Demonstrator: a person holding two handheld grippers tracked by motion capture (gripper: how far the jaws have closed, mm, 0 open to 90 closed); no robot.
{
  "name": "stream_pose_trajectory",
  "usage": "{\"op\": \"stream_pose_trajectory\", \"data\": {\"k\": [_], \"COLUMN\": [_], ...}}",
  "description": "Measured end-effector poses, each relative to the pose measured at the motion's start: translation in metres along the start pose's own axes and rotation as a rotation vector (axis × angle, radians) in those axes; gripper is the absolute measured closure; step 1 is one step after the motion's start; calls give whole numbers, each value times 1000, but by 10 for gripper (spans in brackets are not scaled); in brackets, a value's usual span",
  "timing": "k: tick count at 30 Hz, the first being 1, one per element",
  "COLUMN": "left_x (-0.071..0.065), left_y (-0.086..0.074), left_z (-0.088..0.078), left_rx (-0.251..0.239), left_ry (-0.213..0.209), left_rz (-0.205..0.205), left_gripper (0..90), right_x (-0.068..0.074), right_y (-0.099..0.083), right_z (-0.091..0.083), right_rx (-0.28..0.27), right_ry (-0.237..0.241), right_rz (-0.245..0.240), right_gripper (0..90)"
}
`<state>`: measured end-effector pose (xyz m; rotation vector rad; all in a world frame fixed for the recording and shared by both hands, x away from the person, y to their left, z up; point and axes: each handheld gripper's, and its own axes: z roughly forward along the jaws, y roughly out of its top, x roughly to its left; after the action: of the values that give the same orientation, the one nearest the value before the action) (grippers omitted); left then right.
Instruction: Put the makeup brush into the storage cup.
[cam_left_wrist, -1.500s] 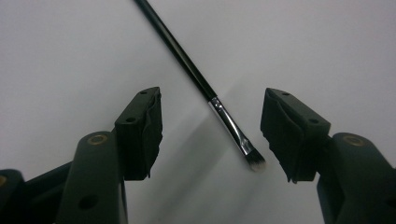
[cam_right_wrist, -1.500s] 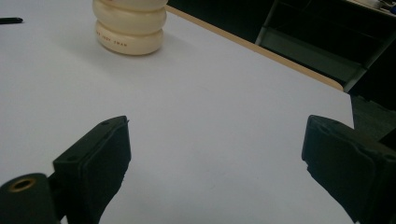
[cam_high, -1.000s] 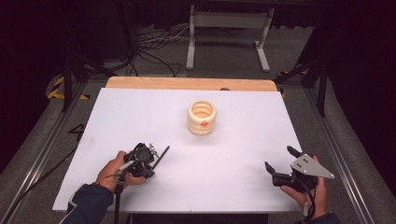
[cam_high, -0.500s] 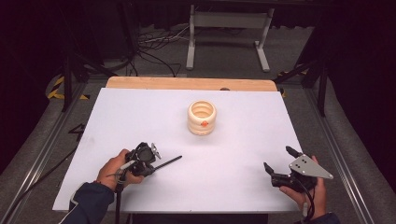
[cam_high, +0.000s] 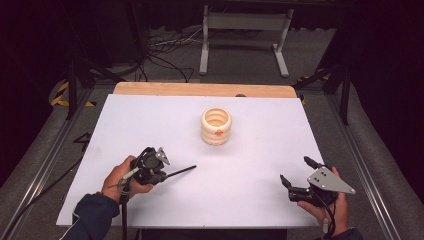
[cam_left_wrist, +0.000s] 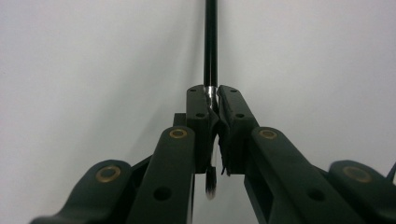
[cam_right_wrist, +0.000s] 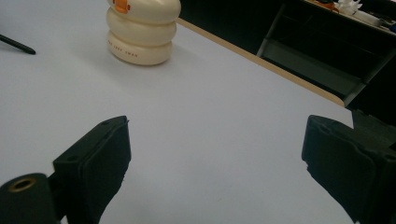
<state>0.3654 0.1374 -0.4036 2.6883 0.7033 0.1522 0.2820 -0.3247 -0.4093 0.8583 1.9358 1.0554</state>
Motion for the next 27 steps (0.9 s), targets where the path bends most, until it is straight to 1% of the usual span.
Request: {"op": "stream_pose_trajectory", "data": {"k": [1,2,4,5,6,8,10,11,12,14,16,18,19,22,23,24,27], "left_x": [-1,-1,-1,0,-1,-2,-2,-3,-2,-1,0,-1,-2,-4,-4,-4,-6], "left_y": [1,2,2,1,1,-1,-4,-5,-5,-5,-4,-1,0,7,7,9,17], "left_z": [-1,-1,-1,-1,0,8,17,21,23,23,23,24,25,26,26,27,29], "left_rx": [0,-6,-3,12,19,85,129,146,142,142,157,178,190,247,247,261,313], "left_ry": [-7,-4,-12,-16,-5,-11,-32,-25,-27,-35,-39,-34,-27,-10,-10,-8,-3], "left_rz": [0,-2,1,13,0,13,20,22,12,11,5,8,21,47,47,45,63], "left_gripper": [837,838,838,838,838,838,837,837,835,834,832,830,828,818,817,817,826], "right_x": [0,2,3,4,6,12,18,20,22,22,22,22,22,22,22,22,23], "right_y": [0,0,0,1,3,5,7,8,8,7,7,6,6,5,5,5,5], "right_z": [0,2,2,3,5,7,9,10,11,12,13,13,13,13,13,13,14], "right_rx": [0,4,5,4,7,8,12,16,21,25,27,28,30,35,35,35,38], "right_ry": [0,5,8,11,16,31,50,57,61,63,61,61,63,66,66,66,71], "right_rz": [0,1,-1,-3,-5,-24,-62,-71,-72,-71,-68,-65,-66,-65,-65,-66,-71], "right_gripper": [86,86,86,86,86,86,87,87,87,87,87,87,87,87,87,87,87]}}
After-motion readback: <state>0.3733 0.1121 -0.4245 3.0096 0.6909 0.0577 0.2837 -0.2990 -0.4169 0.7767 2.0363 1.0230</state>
